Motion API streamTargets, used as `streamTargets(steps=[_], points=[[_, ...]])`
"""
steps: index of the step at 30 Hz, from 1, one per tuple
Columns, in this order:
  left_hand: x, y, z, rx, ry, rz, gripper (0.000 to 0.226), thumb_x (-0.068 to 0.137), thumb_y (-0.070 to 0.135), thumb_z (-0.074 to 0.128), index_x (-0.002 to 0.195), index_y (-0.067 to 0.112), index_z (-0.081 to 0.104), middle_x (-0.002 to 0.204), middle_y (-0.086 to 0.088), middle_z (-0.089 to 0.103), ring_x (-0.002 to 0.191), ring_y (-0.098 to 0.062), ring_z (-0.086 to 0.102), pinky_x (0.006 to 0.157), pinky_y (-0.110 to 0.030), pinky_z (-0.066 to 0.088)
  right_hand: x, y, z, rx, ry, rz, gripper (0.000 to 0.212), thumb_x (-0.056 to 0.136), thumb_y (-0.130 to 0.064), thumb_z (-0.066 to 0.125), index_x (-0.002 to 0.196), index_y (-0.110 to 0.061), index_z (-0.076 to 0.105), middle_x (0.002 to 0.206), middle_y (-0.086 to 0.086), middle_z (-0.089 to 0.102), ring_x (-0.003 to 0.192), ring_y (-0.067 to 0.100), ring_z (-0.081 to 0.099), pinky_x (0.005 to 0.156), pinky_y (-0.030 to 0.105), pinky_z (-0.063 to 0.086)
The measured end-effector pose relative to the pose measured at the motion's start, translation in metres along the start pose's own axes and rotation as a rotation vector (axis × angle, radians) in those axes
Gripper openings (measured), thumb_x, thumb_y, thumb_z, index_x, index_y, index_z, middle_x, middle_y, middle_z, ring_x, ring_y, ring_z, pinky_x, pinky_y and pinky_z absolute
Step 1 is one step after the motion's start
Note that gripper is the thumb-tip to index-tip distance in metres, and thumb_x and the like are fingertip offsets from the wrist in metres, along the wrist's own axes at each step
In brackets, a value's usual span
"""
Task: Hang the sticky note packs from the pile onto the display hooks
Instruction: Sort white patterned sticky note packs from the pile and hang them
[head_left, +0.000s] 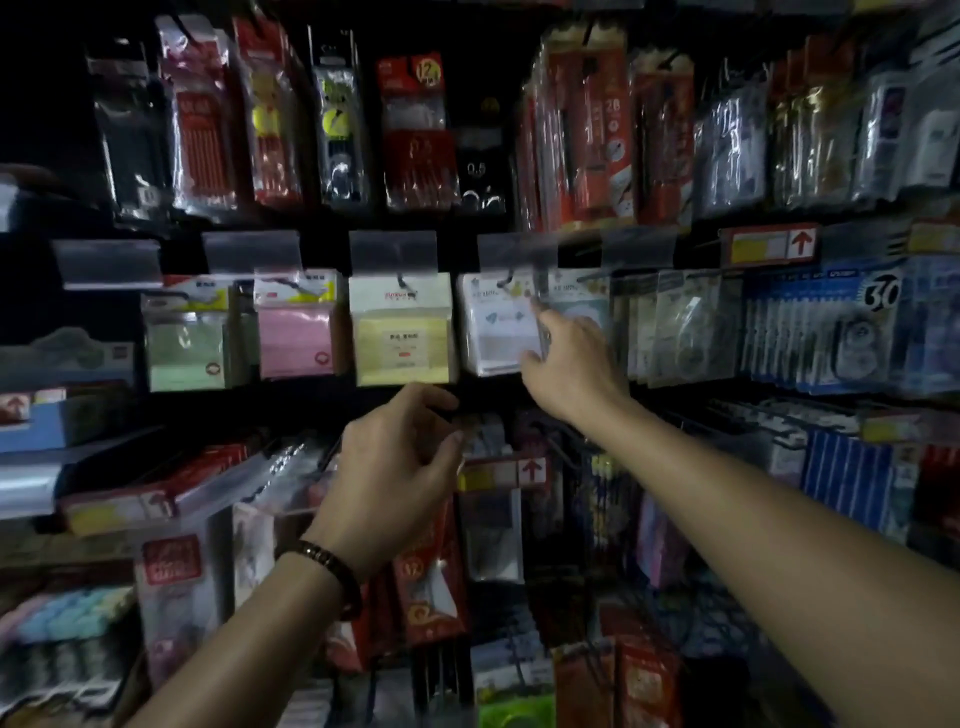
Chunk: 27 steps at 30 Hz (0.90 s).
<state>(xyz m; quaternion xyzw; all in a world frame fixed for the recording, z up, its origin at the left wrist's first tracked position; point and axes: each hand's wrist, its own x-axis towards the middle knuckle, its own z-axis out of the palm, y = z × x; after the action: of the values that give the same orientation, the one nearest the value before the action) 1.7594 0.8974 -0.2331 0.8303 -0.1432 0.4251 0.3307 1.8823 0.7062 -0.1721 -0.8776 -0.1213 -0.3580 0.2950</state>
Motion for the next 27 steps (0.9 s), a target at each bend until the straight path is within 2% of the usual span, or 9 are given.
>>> streamTargets(steps=[2, 5, 7, 10, 15, 18, 21, 24, 27], points=[[-0.027, 0.001, -0.007, -0.045, 0.009, -0.013, 0.02, 0.096, 0.025, 0.074, 0.115, 0.028, 0.068, 0.089, 0.017, 0.073, 0.078, -0.001, 0.071, 0.07, -0.032, 0.061, -0.023, 0.002, -0.006, -0.045, 0.054, -0.038, 0.061, 0.103, -0.04, 0.059, 0.161, -0.037, 0.039, 0.14, 0.008, 0.053, 0.109, 0.029, 0.064, 0.08, 0.037, 0.055], [-0.083, -0.005, -0.008, -0.1, -0.026, -0.01, 0.016, 0.099, 0.024, 0.072, 0.114, 0.026, 0.067, 0.087, 0.012, 0.074, 0.073, -0.005, 0.073, 0.064, -0.027, 0.06, -0.068, 0.013, -0.006, 0.007, 0.144, -0.166, 0.047, 0.1, -0.041, 0.059, 0.145, -0.029, 0.058, 0.128, 0.005, 0.06, 0.113, 0.026, 0.062, 0.086, 0.039, 0.056], [-0.124, -0.017, -0.001, -0.07, -0.092, -0.023, 0.014, 0.101, 0.025, 0.072, 0.114, 0.025, 0.066, 0.084, 0.009, 0.074, 0.071, -0.005, 0.073, 0.063, -0.028, 0.059, -0.106, 0.025, 0.003, 0.106, 0.158, -0.235, 0.037, 0.097, -0.037, 0.06, 0.131, -0.024, 0.067, 0.117, 0.003, 0.064, 0.106, 0.021, 0.064, 0.089, 0.043, 0.057], [-0.186, -0.05, 0.017, 0.01, -0.201, -0.087, 0.013, 0.099, 0.026, 0.072, 0.11, 0.029, 0.066, 0.082, 0.014, 0.073, 0.071, 0.0, 0.071, 0.066, -0.029, 0.057, -0.174, 0.048, 0.026, 0.193, 0.136, -0.307, 0.022, 0.099, -0.027, 0.062, 0.115, -0.017, 0.073, 0.103, 0.004, 0.068, 0.09, 0.018, 0.064, 0.08, 0.037, 0.053], [-0.289, -0.115, 0.053, 0.097, -0.442, -0.246, 0.001, 0.099, 0.027, 0.07, 0.1, 0.027, 0.07, 0.084, 0.011, 0.074, 0.077, -0.008, 0.071, 0.067, -0.038, 0.056, -0.287, 0.099, 0.084, 0.299, -0.058, -0.284, 0.01, 0.103, -0.016, 0.065, 0.106, -0.012, 0.073, 0.1, 0.003, 0.068, 0.082, 0.016, 0.063, 0.069, 0.033, 0.052], [-0.342, -0.15, 0.075, 0.096, -0.55, -0.364, 0.009, 0.098, 0.034, 0.066, 0.092, 0.029, 0.071, 0.081, 0.016, 0.073, 0.073, -0.002, 0.07, 0.067, -0.033, 0.057, -0.356, 0.134, 0.13, 0.353, -0.214, -0.17, 0.006, 0.101, -0.009, 0.068, 0.101, -0.012, 0.073, 0.093, -0.003, 0.069, 0.08, 0.011, 0.066, 0.066, 0.025, 0.051], [-0.387, -0.183, 0.102, 0.119, -0.698, -0.461, 0.016, 0.098, 0.026, 0.071, 0.087, 0.037, 0.068, 0.079, 0.023, 0.071, 0.071, 0.005, 0.067, 0.067, -0.017, 0.051, -0.425, 0.176, 0.187, 0.332, -0.477, 0.084, 0.007, 0.1, -0.013, 0.069, 0.104, -0.017, 0.073, 0.095, -0.012, 0.072, 0.087, -0.001, 0.068, 0.071, 0.023, 0.057], [-0.421, -0.213, 0.131, 0.119, -0.847, -0.557, 0.016, 0.096, 0.029, 0.068, 0.087, 0.043, 0.066, 0.081, 0.026, 0.07, 0.075, 0.004, 0.065, 0.073, -0.027, 0.056, -0.482, 0.218, 0.245, 0.236, -0.698, 0.307, 0.005, 0.098, -0.018, 0.072, 0.099, -0.023, 0.073, 0.094, -0.016, 0.072, 0.09, -0.004, 0.07, 0.072, 0.015, 0.053], [-0.443, -0.237, 0.161, 0.102, -0.962, -0.641, 0.011, 0.098, 0.031, 0.066, 0.092, 0.04, 0.069, 0.088, 0.022, 0.072, 0.08, 0.001, 0.067, 0.077, -0.03, 0.059, -0.527, 0.25, 0.295, 0.147, -0.816, 0.439, 0.014, 0.095, -0.016, 0.073, 0.106, -0.023, 0.072, 0.103, -0.008, 0.075, 0.099, 0.011, 0.074, 0.072, 0.011, 0.048]])
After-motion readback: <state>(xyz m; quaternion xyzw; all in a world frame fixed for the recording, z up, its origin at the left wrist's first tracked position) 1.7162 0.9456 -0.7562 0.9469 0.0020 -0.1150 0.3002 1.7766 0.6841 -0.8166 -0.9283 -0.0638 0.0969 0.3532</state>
